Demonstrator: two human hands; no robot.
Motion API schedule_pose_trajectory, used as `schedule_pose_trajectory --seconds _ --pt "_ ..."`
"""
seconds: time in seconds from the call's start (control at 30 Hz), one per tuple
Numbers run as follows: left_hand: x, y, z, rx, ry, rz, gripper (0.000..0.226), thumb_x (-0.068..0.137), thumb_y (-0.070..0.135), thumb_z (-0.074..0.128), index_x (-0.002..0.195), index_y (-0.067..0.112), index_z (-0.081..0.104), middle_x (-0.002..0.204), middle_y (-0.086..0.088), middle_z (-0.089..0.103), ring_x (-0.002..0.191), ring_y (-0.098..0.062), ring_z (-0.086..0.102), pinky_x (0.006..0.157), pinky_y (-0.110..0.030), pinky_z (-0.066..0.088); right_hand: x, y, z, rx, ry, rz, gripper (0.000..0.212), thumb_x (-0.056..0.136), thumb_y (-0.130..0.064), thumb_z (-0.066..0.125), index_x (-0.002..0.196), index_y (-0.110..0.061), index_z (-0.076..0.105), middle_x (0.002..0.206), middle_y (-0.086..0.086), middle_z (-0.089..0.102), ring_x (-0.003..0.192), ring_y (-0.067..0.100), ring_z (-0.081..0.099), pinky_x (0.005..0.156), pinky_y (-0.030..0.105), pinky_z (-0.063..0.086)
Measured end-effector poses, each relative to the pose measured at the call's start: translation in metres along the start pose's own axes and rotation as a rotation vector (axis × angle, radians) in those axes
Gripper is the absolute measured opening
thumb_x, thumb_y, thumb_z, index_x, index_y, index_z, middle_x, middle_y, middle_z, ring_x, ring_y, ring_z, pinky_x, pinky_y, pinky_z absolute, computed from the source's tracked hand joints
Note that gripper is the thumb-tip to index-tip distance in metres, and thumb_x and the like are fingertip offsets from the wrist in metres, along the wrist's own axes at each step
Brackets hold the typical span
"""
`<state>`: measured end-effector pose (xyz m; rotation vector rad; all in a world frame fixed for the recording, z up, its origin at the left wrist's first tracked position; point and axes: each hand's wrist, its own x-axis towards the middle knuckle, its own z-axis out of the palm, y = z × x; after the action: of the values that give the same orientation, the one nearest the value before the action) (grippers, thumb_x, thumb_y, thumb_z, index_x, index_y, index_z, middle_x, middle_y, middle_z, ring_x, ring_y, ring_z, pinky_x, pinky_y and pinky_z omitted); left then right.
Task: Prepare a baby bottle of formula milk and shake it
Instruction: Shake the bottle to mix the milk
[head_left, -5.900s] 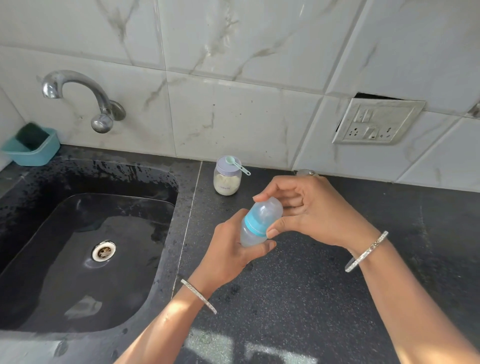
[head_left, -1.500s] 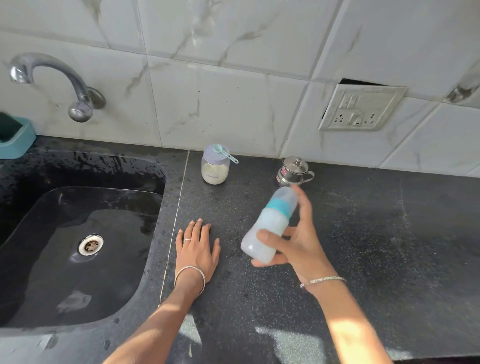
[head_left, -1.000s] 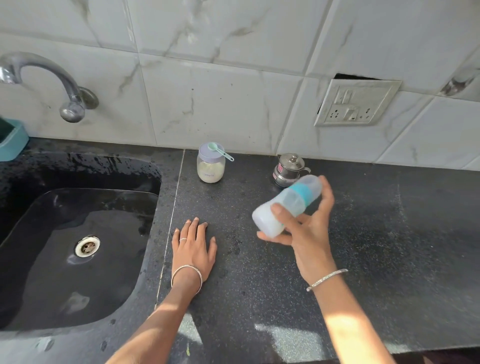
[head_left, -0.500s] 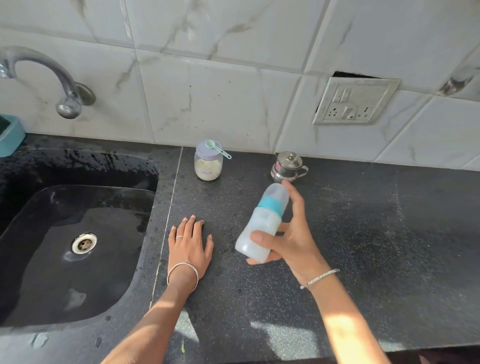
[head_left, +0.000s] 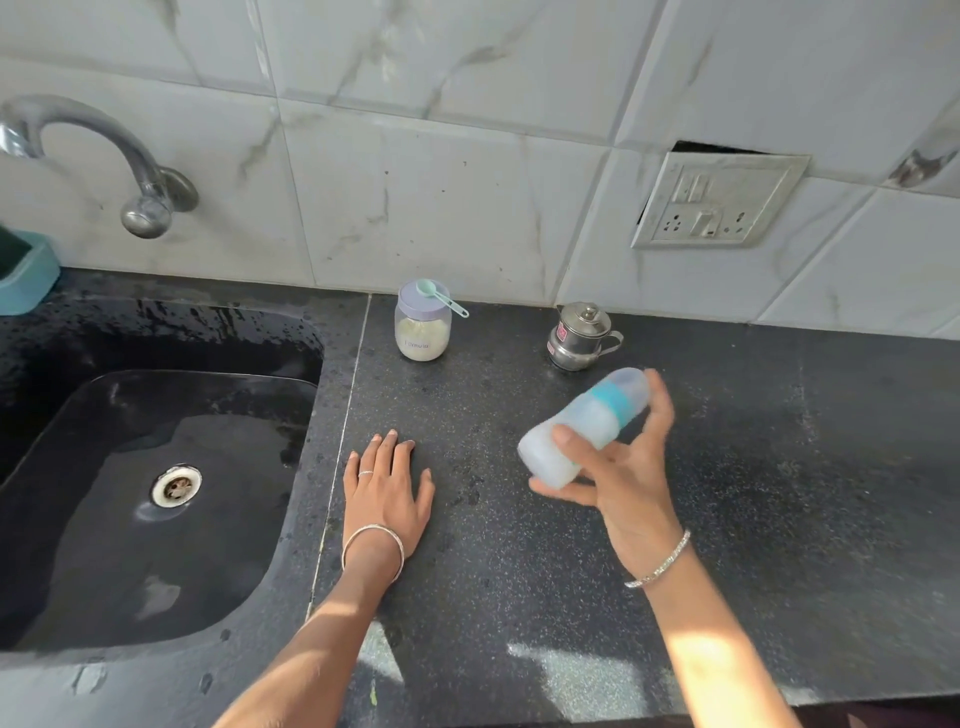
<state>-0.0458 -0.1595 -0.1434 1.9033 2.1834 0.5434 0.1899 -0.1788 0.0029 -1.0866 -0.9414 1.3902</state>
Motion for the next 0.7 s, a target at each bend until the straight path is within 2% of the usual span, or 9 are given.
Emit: schedule_pose_trajectory --seconds 0.1,0.23,0.27,0.4,0.5,0.57,0.7 --pt "0.000 0.000 0.000 0.002 0.003 0.005 0.048 0.100 0.044 0.046 0.140 0.017 0.052 0.156 -0.006 0.043 0.150 -0.026 0.031 0.124 -0.047 0.014 -0.003 0.001 -0.002 -0.101 -0.227 0.104 0.116 0.058 -0.022 0.104 0.141 -0.069 0.038 0.130 0.018 0.063 0.101 0.038 0.076 0.063 0.075 0.057" --pt "0.000 0.000 -0.001 0.016 -0.009 0.001 0.049 0.101 0.044 0.045 0.142 0.018 0.051 0.158 -0.006 0.041 0.150 -0.026 0.030 0.124 -0.046 0.012 0.001 0.004 0.011 0.078 -0.046 0.013 0.107 0.063 -0.018 0.100 0.132 -0.073 0.040 0.138 0.015 0.058 0.115 0.042 0.071 0.070 0.071 0.060" --pt "0.000 0.000 -0.001 0.016 -0.013 0.000 0.049 0.101 0.044 0.045 0.142 0.018 0.051 0.158 -0.006 0.041 0.150 -0.026 0.030 0.124 -0.046 0.012 0.002 0.004 0.013 0.059 -0.032 0.016 0.106 0.064 -0.016 0.098 0.131 -0.074 0.039 0.140 0.016 0.056 0.117 0.043 0.070 0.070 0.070 0.060" --pt "0.000 0.000 -0.002 -0.002 0.003 0.004 0.047 0.100 0.043 0.048 0.139 0.017 0.054 0.155 -0.006 0.045 0.149 -0.026 0.032 0.124 -0.047 0.015 0.003 0.005 0.010 -0.077 -0.219 0.133 0.109 0.065 -0.015 0.098 0.140 -0.068 0.040 0.134 0.021 0.061 0.105 0.043 0.074 0.065 0.072 0.059" --pt "0.000 0.000 -0.001 0.009 -0.003 0.002 0.047 0.100 0.043 0.047 0.140 0.017 0.053 0.156 -0.006 0.044 0.149 -0.026 0.032 0.124 -0.046 0.013 0.004 0.005 0.012 0.044 -0.097 0.072 0.103 0.073 -0.011 0.094 0.138 -0.068 0.038 0.128 0.013 0.064 0.107 0.042 0.075 0.068 0.070 0.060" --pt "0.000 0.000 -0.001 0.000 -0.003 0.003 0.047 0.100 0.042 0.048 0.139 0.016 0.053 0.156 -0.007 0.044 0.149 -0.027 0.032 0.124 -0.047 0.014 0.005 0.005 0.012 0.040 -0.025 0.054 0.104 0.073 -0.013 0.093 0.136 -0.072 0.036 0.131 0.013 0.063 0.111 0.042 0.073 0.070 0.066 0.062" --pt "0.001 0.000 0.000 0.005 0.001 0.005 0.047 0.100 0.043 0.049 0.139 0.016 0.054 0.155 -0.008 0.044 0.149 -0.028 0.033 0.124 -0.048 0.015 0.004 0.003 0.003 -0.082 -0.195 0.161 0.104 0.067 -0.016 0.096 0.137 -0.069 0.042 0.130 0.020 0.064 0.102 0.045 0.076 0.066 0.071 0.060"
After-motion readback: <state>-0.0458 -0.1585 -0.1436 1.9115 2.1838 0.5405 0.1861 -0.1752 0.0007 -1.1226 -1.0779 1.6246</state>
